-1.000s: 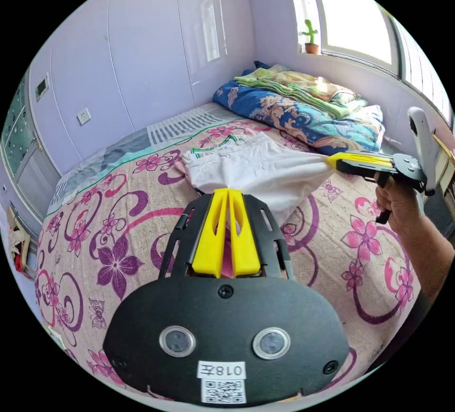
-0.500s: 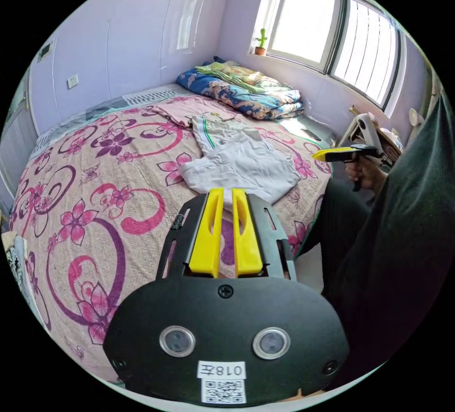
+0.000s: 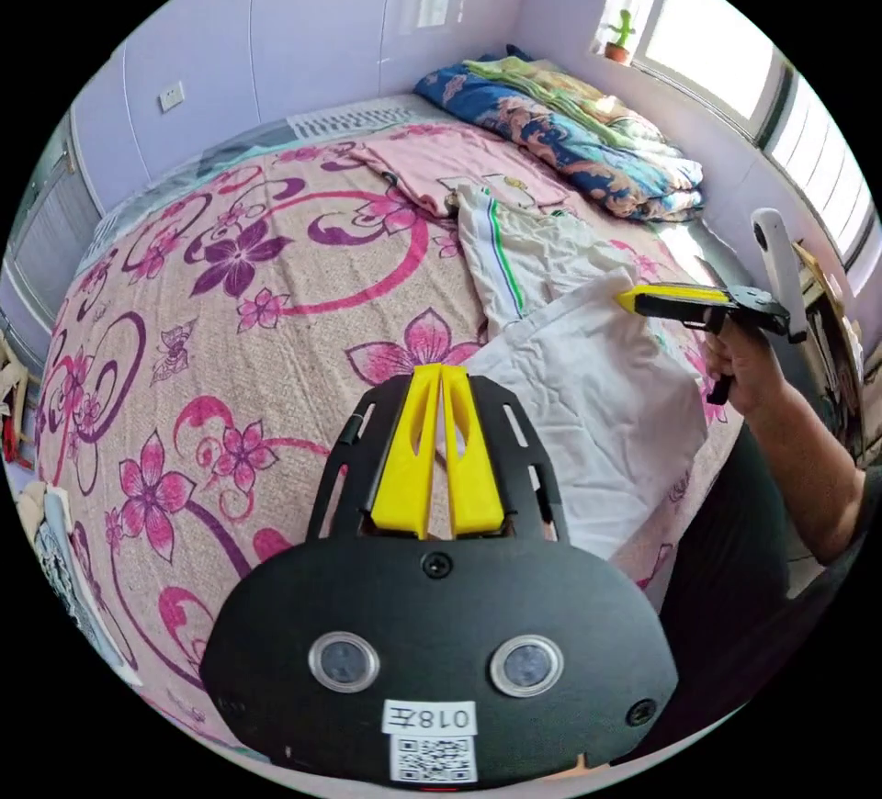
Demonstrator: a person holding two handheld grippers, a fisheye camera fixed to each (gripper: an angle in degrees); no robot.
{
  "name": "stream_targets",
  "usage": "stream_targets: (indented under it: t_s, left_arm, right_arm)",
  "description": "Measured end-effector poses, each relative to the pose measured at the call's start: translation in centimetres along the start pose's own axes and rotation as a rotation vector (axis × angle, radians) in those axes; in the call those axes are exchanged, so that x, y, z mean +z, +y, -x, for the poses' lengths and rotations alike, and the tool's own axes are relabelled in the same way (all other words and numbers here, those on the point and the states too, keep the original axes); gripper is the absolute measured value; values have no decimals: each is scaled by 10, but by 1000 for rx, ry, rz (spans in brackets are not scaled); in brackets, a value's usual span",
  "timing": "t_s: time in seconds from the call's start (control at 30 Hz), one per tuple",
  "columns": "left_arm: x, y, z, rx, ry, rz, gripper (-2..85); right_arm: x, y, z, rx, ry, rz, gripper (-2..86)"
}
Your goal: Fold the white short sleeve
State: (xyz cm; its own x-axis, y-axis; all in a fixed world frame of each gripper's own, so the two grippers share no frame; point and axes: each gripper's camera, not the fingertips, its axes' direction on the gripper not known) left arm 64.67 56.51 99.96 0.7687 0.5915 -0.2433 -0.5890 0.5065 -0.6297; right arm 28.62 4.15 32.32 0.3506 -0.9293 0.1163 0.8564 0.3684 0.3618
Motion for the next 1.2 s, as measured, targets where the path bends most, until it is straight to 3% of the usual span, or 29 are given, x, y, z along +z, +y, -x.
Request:
stream_targets:
  t_s: [0.17,0.27,0.43,0.6,0.77,0.93,1.03,1.1,1.2]
  left_arm:
    - [-99,87,-46,315,91,-312,-9]
    - [-131,153,-62,401,147,-268,-9]
    - [-143,210,-40,209,138,-209,-3]
    - [-131,155,-23,116,119,-232,82]
    - [-86,61,-20,80,108,-181,135]
    - [0,-16,-19,30,119,60,157]
    - [49,-37,-23,60,70,229,133]
    - [74,-40,-23,80,44,327,45]
    - [76,-28,-19,112,43,304,2]
  right_arm:
    - [-83,99,54,-121,-22,-151,9]
    - [-109,172,87,-206,-73,-124,12]
    - [-99,241,147,-417,-143,129,44]
    - [-91,252,159,-348,-222,281,95]
    - [-122,253,138,-120,-236,45,97]
    - [-106,244,147,-146,-125,49,98]
    - [-87,236,162,-258,-50,123,98]
    - [-76,232,174,-344,-7,162,97]
    - [-59,225,193,-458,31,202,94]
